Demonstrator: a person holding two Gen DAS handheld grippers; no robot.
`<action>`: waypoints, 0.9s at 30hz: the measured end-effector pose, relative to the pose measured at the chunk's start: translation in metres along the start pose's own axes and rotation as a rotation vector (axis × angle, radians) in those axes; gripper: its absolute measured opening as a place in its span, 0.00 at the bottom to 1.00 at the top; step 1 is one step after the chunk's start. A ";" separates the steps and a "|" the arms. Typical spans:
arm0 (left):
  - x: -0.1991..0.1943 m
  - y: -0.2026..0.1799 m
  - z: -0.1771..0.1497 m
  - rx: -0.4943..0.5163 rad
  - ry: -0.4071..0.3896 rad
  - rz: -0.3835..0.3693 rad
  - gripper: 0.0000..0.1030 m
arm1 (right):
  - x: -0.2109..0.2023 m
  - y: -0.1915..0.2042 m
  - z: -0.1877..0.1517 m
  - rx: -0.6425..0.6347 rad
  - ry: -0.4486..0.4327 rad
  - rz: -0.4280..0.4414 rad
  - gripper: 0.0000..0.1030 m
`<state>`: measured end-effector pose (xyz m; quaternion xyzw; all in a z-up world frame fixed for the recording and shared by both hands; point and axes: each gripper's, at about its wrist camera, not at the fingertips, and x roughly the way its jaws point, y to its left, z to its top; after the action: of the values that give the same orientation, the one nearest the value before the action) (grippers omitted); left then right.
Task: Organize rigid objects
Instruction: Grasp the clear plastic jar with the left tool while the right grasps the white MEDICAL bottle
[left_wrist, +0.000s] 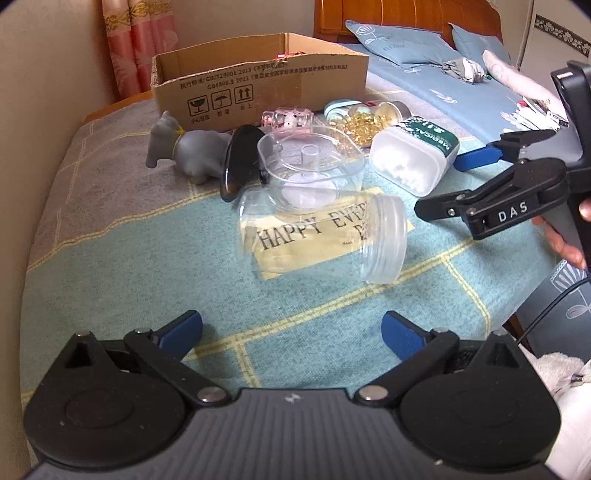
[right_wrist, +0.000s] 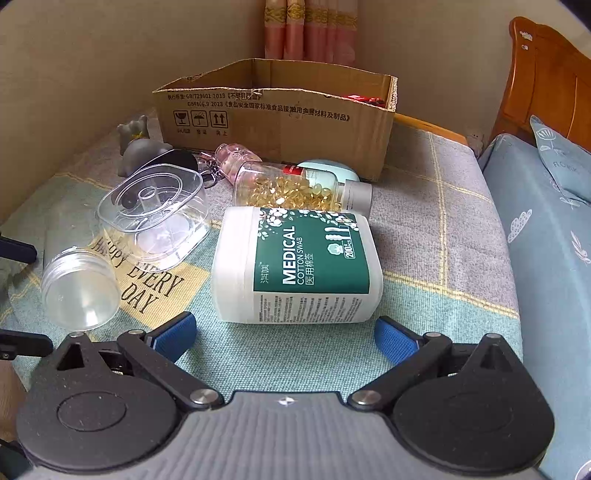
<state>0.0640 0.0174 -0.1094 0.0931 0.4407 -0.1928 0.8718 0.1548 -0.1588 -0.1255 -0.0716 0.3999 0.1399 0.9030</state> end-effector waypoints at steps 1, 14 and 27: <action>0.002 -0.002 0.002 -0.007 0.001 -0.006 0.99 | 0.000 0.000 -0.001 -0.003 -0.010 0.003 1.00; 0.015 -0.016 0.018 -0.021 -0.021 0.019 0.99 | -0.004 -0.005 -0.008 -0.032 -0.053 0.033 1.00; 0.015 -0.024 0.031 0.011 -0.046 0.033 0.99 | -0.004 -0.005 -0.009 -0.030 -0.062 0.031 1.00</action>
<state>0.0846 -0.0185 -0.1027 0.1005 0.4178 -0.1831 0.8842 0.1476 -0.1662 -0.1289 -0.0745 0.3705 0.1620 0.9115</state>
